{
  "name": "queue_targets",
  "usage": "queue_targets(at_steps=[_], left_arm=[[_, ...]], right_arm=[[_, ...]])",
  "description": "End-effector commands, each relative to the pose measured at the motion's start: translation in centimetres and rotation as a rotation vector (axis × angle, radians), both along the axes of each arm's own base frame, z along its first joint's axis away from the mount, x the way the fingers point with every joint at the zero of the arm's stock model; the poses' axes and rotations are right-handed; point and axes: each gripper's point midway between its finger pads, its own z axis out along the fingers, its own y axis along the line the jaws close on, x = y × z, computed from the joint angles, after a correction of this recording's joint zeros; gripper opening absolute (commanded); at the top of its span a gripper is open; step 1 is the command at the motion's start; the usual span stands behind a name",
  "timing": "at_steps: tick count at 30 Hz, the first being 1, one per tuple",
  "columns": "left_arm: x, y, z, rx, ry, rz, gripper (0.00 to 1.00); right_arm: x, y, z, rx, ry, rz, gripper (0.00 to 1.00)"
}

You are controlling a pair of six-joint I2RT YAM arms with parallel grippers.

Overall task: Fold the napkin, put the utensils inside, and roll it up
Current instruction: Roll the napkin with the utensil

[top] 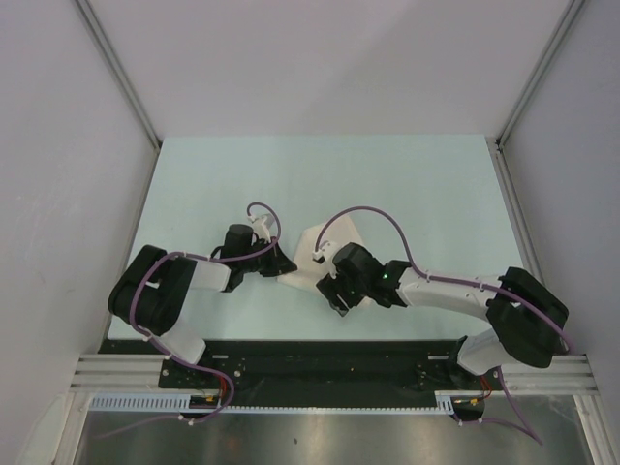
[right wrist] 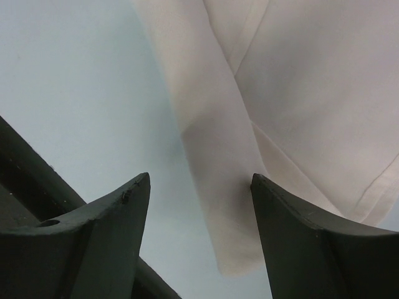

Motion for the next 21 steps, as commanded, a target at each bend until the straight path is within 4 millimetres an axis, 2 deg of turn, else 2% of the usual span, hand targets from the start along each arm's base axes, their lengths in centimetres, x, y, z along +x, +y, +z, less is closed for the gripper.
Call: queue_targets(at_steps=[1, 8, 11, 12, 14, 15, 19, 20, 21], left_arm=[[-1.8, 0.4, -1.7, 0.055, 0.076, -0.019, 0.0], [-1.3, 0.1, -0.9, 0.039, 0.059, -0.02, 0.0], [-1.2, 0.1, -0.8, 0.038, 0.057, -0.019, 0.0], [-1.1, 0.1, -0.7, 0.037, 0.056, -0.017, 0.0], [-0.9, -0.1, -0.4, 0.029, 0.05, -0.016, 0.0], [-0.6, -0.2, 0.0, 0.023, 0.038, -0.015, 0.06], [1.7, -0.4, 2.5, 0.017, -0.026, 0.028, 0.32], [3.1, -0.3, 3.8, 0.026, -0.071, 0.06, 0.39], [3.5, -0.1, 4.2, 0.037, -0.075, 0.074, 0.5]], right_arm=[[0.2, -0.9, -1.4, -0.049, 0.005, -0.043, 0.71], [0.1, -0.6, -2.8, -0.088, 0.068, -0.029, 0.68], [-0.4, -0.3, -3.6, -0.095, 0.128, -0.006, 0.57], [-0.9, -0.3, -3.7, -0.093, 0.157, 0.007, 0.49], [-0.8, -0.4, -3.9, -0.088, 0.195, 0.006, 0.42], [-1.4, -0.3, -3.8, -0.072, 0.236, 0.025, 0.35], [-2.2, -0.3, -3.7, -0.004, 0.358, 0.044, 0.25], [-2.0, -0.5, -3.8, 0.012, 0.386, 0.033, 0.24], [-2.5, -0.2, -3.6, 0.046, 0.431, 0.051, 0.22]])
